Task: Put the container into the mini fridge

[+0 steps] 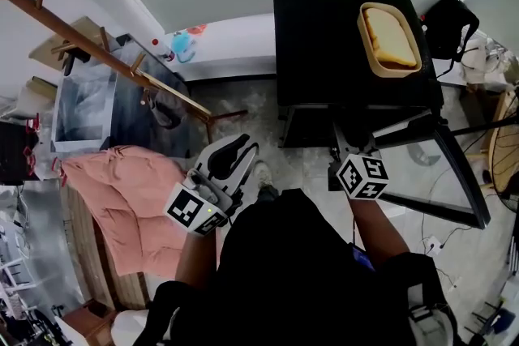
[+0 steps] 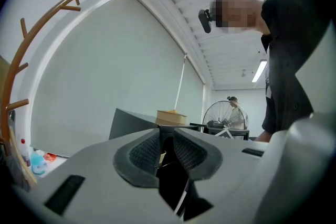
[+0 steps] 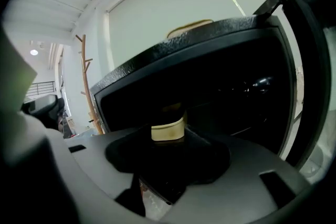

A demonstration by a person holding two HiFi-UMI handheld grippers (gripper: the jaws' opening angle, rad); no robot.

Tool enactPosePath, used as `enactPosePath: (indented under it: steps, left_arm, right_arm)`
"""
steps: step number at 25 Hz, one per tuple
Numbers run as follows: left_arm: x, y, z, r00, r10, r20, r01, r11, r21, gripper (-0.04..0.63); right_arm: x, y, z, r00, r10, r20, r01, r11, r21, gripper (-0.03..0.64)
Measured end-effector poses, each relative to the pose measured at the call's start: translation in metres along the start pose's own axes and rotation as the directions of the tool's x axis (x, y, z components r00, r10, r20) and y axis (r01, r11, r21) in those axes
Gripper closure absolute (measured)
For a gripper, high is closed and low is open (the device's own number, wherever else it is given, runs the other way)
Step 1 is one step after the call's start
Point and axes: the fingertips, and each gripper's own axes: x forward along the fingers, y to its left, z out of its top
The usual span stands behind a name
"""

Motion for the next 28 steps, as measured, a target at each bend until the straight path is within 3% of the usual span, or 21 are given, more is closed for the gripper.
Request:
enactPosePath:
  steps: [8, 14, 19, 22, 25, 28]
  left_arm:
    - [0.013, 0.002, 0.023, 0.997, 0.035, 0.063, -0.036, 0.999, 0.021, 0.502]
    - [0.032, -0.020, 0.032, 0.998, -0.034, 0.057, 0.031, 0.999, 0.041, 0.499]
    - [0.049, -0.045, 0.035, 0.995, -0.093, 0.044, 0.091, 0.995, 0.049, 0.415]
    - [0.059, -0.064, 0.036, 0.991, -0.127, 0.041, 0.125, 0.990, 0.062, 0.407]
    - [0.075, -0.084, 0.036, 0.988, -0.157, 0.010, 0.154, 0.981, 0.115, 0.407]
    - [0.098, -0.098, 0.028, 0.985, -0.154, -0.079, 0.165, 0.973, 0.164, 0.407]
  right_arm:
    - [-0.045, 0.002, 0.040, 0.994, 0.024, 0.104, -0.021, 1.000, -0.023, 0.420]
    - [-0.081, -0.001, 0.073, 0.982, 0.025, 0.187, -0.021, 1.000, -0.018, 0.420]
    - [-0.109, -0.006, 0.091, 0.974, 0.020, 0.226, -0.019, 1.000, -0.007, 0.420]
    - [-0.130, -0.006, 0.097, 0.969, 0.037, 0.246, -0.039, 0.999, 0.000, 0.420]
    - [-0.150, -0.009, 0.102, 0.964, 0.040, 0.262, -0.043, 0.999, 0.005, 0.420]
    - [-0.167, -0.012, 0.103, 0.964, 0.041, 0.261, -0.044, 0.999, 0.005, 0.420]
